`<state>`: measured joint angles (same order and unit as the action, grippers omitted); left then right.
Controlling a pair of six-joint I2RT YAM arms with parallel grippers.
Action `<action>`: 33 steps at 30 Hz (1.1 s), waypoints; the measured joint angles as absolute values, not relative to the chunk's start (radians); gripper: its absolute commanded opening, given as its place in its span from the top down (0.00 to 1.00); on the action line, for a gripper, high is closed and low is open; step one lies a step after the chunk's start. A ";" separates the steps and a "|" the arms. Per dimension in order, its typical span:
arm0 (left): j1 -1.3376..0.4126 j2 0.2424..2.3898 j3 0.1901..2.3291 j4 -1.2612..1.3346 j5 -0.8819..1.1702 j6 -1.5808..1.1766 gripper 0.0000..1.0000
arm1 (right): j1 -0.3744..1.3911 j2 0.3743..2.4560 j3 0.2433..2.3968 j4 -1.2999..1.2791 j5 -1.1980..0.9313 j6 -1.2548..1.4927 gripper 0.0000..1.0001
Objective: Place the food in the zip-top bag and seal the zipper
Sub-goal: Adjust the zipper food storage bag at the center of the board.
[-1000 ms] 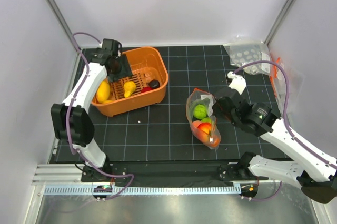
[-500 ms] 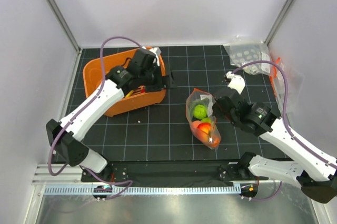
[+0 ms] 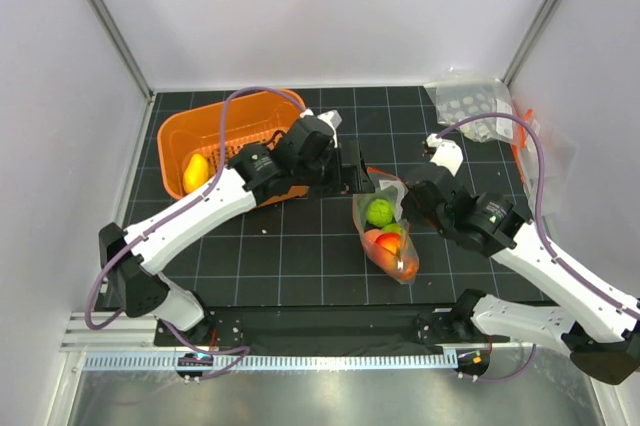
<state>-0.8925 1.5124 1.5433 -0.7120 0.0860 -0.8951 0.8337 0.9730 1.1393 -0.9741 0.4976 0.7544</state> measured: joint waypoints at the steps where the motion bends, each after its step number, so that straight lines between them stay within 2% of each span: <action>1: -0.897 1.515 1.539 -0.710 0.082 -0.901 0.17 | 0.834 0.973 1.140 -0.974 0.497 0.754 0.99; 3: -0.904 1.526 1.534 -0.706 0.077 -0.911 0.23 | 0.834 0.973 1.140 -0.974 0.495 0.752 0.99; 4: -0.907 1.534 1.534 -0.704 0.075 -0.912 0.31 | 0.834 0.973 1.140 -0.974 0.494 0.751 0.99; 6: -0.915 1.554 1.534 -0.695 0.072 -0.918 0.40 | 0.834 0.972 1.140 -0.974 0.491 0.746 0.99; 7: -0.918 1.562 1.534 -0.691 0.072 -0.917 0.52 | 0.834 0.971 1.140 -0.974 0.491 0.744 0.99; 8: -0.922 1.571 1.534 -0.688 0.070 -0.920 0.57 | 0.834 0.970 1.140 -0.974 0.490 0.742 0.99; 12: -0.928 1.591 1.534 -0.686 0.053 -0.917 0.71 | 0.834 0.966 1.140 -0.974 0.484 0.736 0.99; 15: -0.928 1.591 1.535 -0.685 0.046 -0.917 0.88 | 0.834 0.966 1.141 -0.974 0.481 0.733 0.99; 18: -0.928 1.594 1.535 -0.685 0.046 -0.915 1.00 | 0.834 0.966 1.141 -0.974 0.467 0.731 0.99; 23: -0.928 1.615 1.563 -0.693 0.040 -0.908 1.00 | 0.834 0.976 1.155 -0.973 0.439 0.720 0.99; 28: -0.921 1.669 1.685 -0.720 0.036 -0.892 1.00 | 0.834 1.020 1.211 -0.965 0.416 0.705 0.99; 30: -0.912 1.679 1.718 -0.720 0.042 -0.886 1.00 | 0.834 1.040 1.237 -0.959 0.405 0.698 0.94; 31: -0.907 1.682 1.728 -0.719 0.046 -0.884 1.00 | 0.834 1.050 1.248 -0.952 0.399 0.694 0.77; 32: -0.900 1.684 1.735 -0.719 0.050 -0.883 1.00 | 0.834 1.058 1.256 -0.945 0.393 0.693 0.66; 33: -0.896 1.685 1.737 -0.719 0.053 -0.882 1.00 | 0.834 1.062 1.260 -0.939 0.389 0.690 0.49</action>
<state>-0.8955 1.6852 1.7374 -0.7189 0.0528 -0.8818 0.8337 1.0618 1.2602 -0.9390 0.3889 0.6903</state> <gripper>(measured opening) 0.013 0.256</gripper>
